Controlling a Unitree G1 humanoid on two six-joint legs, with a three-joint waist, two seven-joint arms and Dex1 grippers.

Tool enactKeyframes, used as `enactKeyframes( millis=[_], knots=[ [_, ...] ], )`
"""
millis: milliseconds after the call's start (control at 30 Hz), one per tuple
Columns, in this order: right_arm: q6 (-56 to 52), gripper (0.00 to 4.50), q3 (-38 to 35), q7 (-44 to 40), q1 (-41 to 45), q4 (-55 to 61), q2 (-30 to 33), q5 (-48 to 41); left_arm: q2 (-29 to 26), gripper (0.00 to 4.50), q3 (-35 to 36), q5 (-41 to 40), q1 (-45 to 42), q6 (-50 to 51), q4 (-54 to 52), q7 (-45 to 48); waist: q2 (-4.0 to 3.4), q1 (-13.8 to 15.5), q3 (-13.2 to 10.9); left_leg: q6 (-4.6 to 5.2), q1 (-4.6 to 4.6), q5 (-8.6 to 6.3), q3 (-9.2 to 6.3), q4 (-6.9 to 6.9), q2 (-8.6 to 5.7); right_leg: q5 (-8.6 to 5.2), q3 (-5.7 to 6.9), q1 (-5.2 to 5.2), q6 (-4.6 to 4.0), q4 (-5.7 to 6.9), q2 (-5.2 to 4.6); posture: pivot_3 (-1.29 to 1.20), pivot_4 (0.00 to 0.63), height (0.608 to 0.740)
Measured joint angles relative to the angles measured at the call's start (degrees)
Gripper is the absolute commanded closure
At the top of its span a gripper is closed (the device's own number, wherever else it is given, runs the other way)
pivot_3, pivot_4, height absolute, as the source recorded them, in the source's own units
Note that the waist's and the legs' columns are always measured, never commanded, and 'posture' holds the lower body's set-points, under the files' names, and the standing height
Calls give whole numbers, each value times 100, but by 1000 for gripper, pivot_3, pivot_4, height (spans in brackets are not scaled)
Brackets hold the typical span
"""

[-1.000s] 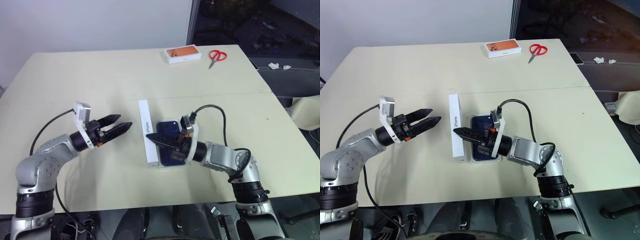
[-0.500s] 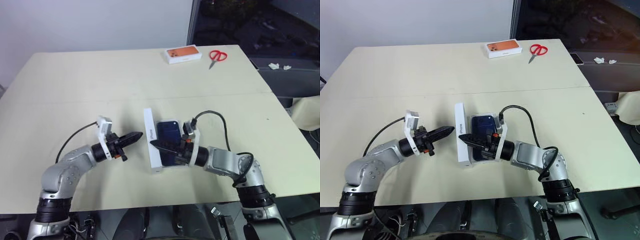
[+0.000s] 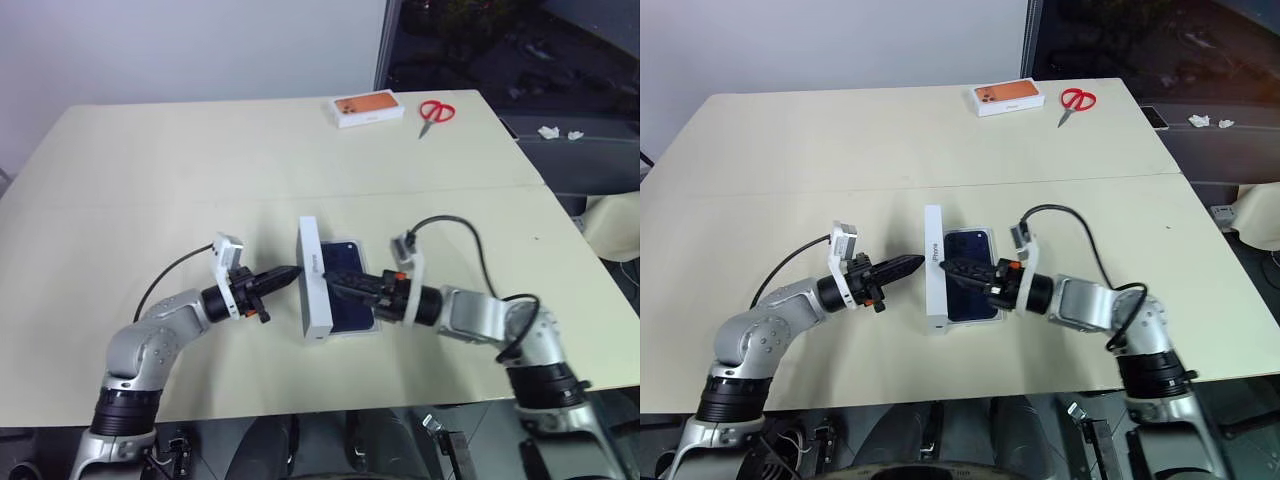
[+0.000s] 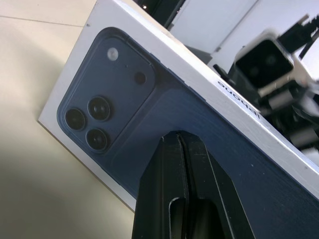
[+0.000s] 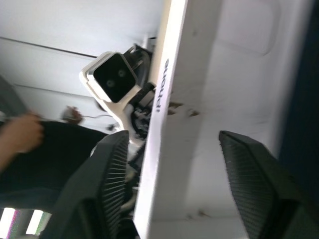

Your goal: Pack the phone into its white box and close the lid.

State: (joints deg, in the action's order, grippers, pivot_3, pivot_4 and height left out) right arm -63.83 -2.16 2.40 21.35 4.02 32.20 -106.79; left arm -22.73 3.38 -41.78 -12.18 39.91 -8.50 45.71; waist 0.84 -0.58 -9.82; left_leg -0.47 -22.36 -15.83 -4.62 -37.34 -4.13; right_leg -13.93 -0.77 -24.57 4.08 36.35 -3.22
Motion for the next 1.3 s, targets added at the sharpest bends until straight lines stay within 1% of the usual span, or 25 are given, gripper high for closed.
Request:
enactKeyframes(
  millis=[67,133,167,233,267,367,433,500,600,700,733,833,1000,1033,1100,1167,1233,1267,1300],
  knots=[
    [-101,1712,-177,-300,154,-14,501,258,93,4500,-66,69,-84,-78,134,11,-2,18,-1,1,-1,0,1,0,-1,0,1,2,0,-2,0,0,150,740],
    [-256,1712,-256,-930,284,28,1094,921,255,4500,-157,167,-286,-165,357,14,-2,48,-1,5,-1,-3,2,-4,-2,0,3,6,1,-4,0,0,150,740],
    [-304,1712,-251,-1201,322,37,1289,1263,346,4500,-171,178,-387,-183,447,14,4,72,0,6,-1,-3,2,-6,0,0,4,6,1,-5,2,0,150,740],
    [-313,1712,-218,-1624,375,39,1407,1816,443,4500,-224,188,-553,-199,584,24,5,67,0,8,0,-4,5,-6,1,0,2,6,1,-5,2,0,150,740],
    [-192,1712,-79,-1900,392,69,1457,2262,476,4500,-250,232,-616,-218,627,36,4,60,0,8,1,-4,6,-6,2,0,2,6,2,-5,3,0,150,740],
    [546,1712,573,-2722,419,330,1762,3961,553,4500,-261,263,-710,-235,679,33,2,79,0,7,0,-4,6,-7,2,0,2,5,3,-5,4,0,150,740],
    [852,1712,640,-3041,489,364,1675,4507,573,4500,-224,247,-739,-195,728,18,2,82,0,7,0,-4,6,-9,2,2,1,5,7,-5,3,0,150,740],
    [992,1712,652,-3312,558,382,1619,4818,549,4500,-198,241,-740,-171,733,15,2,96,0,7,0,-4,6,-9,2,2,1,5,7,-5,3,0,150,740],
    [1321,1712,788,-3654,605,451,1584,5457,226,4500,-72,239,-598,-139,699,43,3,95,0,6,0,-4,5,-7,2,2,-1,3,7,-6,3,0,150,740],
    [1570,1712,956,-3803,603,470,1410,6039,-185,4500,241,184,-404,4,586,46,2,98,-1,5,0,-4,3,-6,2,2,-2,1,6,-6,2,0,150,740],
    [1606,1712,1007,-3831,602,472,1365,6146,-264,4500,327,155,-385,50,557,46,1,109,-2,5,0,-4,3,-6,2,3,-2,1,6,-6,2,0,150,740],
    [1654,1712,1078,-3956,604,584,1154,6404,-732,4500,454,7,-80,301,212,204,-3,117,-4,5,-1,-5,2,-4,-1,2,-2,1,6,-11,-2,0,150,740],
    [1861,1712,1187,-4232,613,655,1103,6919,-1397,4500,409,-144,392,810,-129,497,-2,126,-4,5,-2,-5,0,-2,-2,2,-1,3,5,-17,-4,0,150,740],
    [1918,1712,1226,-4283,613,656,1097,7029,-1461,4500,388,-138,449,853,-142,528,-3,126,-4,5,-2,-5,0,-1,-2,2,-1,3,4,-17,-4,0,150,740],
    [2168,2237,1400,-4428,612,661,1097,7378,-1514,4500,199,-77,542,870,-176,563,-3,129,-4,5,-2,-5,0,-1,-2,2,-1,3,4,-17,-4,0,150,740],
    [2390,3024,1562,-4522,586,662,1083,7695,-1483,4500,-116,89,606,824,-187,602,-3,128,-4,5,-2,-5,1,-2,-2,2,-1,3,4,-17,-4,0,150,740],
    [2510,4029,1618,-4573,521,663,1041,7890,-1340,4500,-325,245,646,726,-186,603,-3,129,-4,5,-2,-5,0,-1,-2,2,-1,3,4,-18,-4,0,150,740],
    [2528,4415,1620,-4602,473,665,1018,7946,-1262,4500,-366,272,635,672,-187,586,-3,134,-4,5,-2,-5,-1,-2,-1,2,-1,3,4,-18,-4,0,150,740],
    [2541,4415,1622,-4625,429,675,987,7979,-1192,4500,-391,290,620,643,-187,554,-3,134,-4,5,-2,-5,-1,-1,-2,2,-1,3,4,-18,-4,0,150,740]
  ],
)
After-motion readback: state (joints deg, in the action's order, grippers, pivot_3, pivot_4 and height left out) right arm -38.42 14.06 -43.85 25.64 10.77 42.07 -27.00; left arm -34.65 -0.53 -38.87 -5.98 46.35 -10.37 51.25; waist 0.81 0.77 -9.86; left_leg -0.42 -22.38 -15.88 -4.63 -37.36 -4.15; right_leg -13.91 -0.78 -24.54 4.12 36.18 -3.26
